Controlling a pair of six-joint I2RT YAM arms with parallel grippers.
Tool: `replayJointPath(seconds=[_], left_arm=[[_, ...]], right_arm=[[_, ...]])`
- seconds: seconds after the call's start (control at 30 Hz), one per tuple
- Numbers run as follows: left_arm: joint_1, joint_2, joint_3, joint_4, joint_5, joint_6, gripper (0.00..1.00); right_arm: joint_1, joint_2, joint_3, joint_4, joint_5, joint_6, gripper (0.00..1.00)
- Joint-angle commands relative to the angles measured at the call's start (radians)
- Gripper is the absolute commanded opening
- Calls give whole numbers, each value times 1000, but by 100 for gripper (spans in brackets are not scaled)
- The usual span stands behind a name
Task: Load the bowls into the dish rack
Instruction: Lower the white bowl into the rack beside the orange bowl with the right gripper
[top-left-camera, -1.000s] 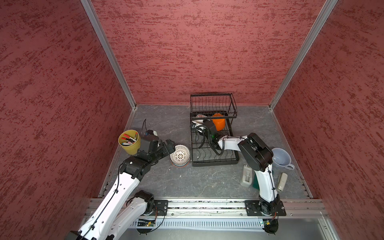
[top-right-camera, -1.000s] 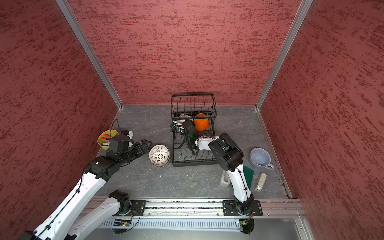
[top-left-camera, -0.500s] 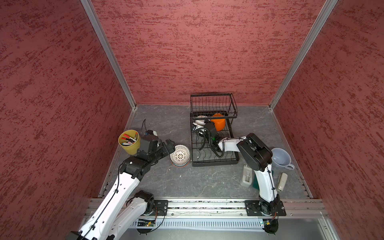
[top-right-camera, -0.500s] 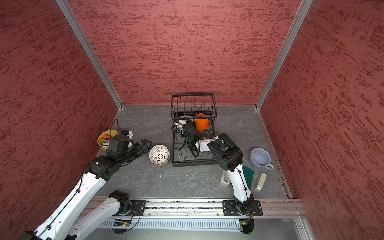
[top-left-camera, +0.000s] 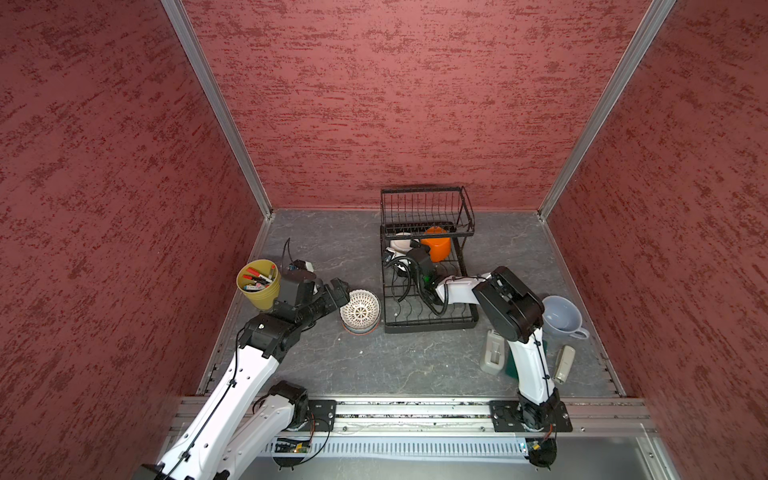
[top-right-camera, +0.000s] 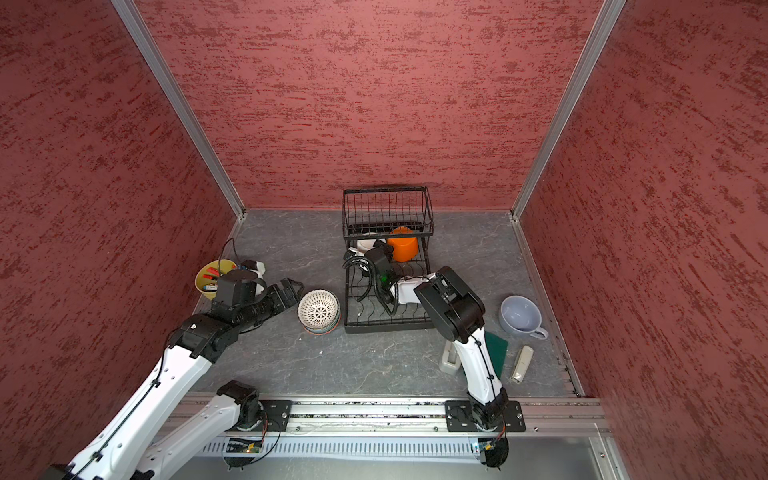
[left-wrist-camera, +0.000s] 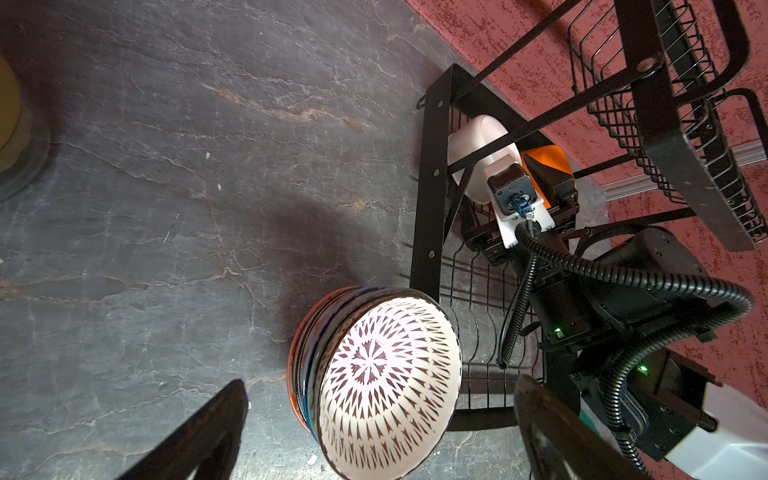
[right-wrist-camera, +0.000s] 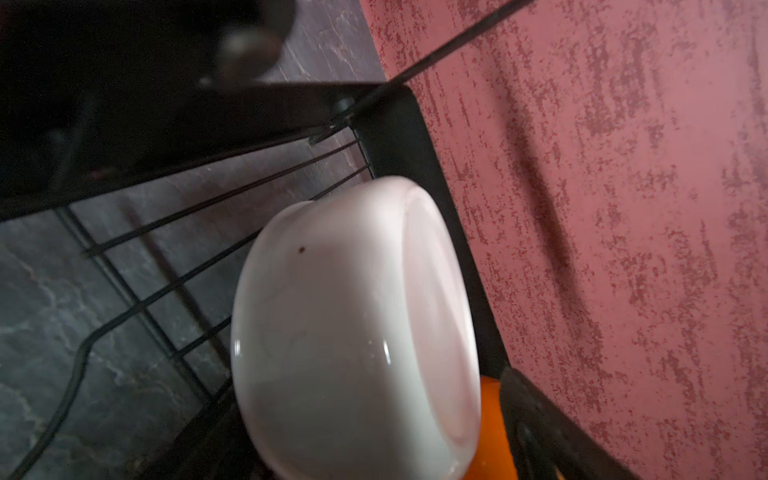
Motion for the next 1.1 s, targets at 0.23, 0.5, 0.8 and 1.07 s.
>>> replayJointPath(seconds=[0.23, 0.5, 0.8, 1.07], left_arm=[[8, -5, -7, 14, 14, 22, 100], [10, 5, 7, 14, 15, 33, 100], [14, 15, 11, 21, 19, 39, 100], [19, 22, 7, 32, 28, 40, 100]], right_arm=[[3, -47, 1, -89, 5, 79, 93], [4, -71, 18, -193, -31, 135, 95], [7, -77, 32, -227, -43, 163, 95], [15, -116, 29, -238, -55, 198, 95]])
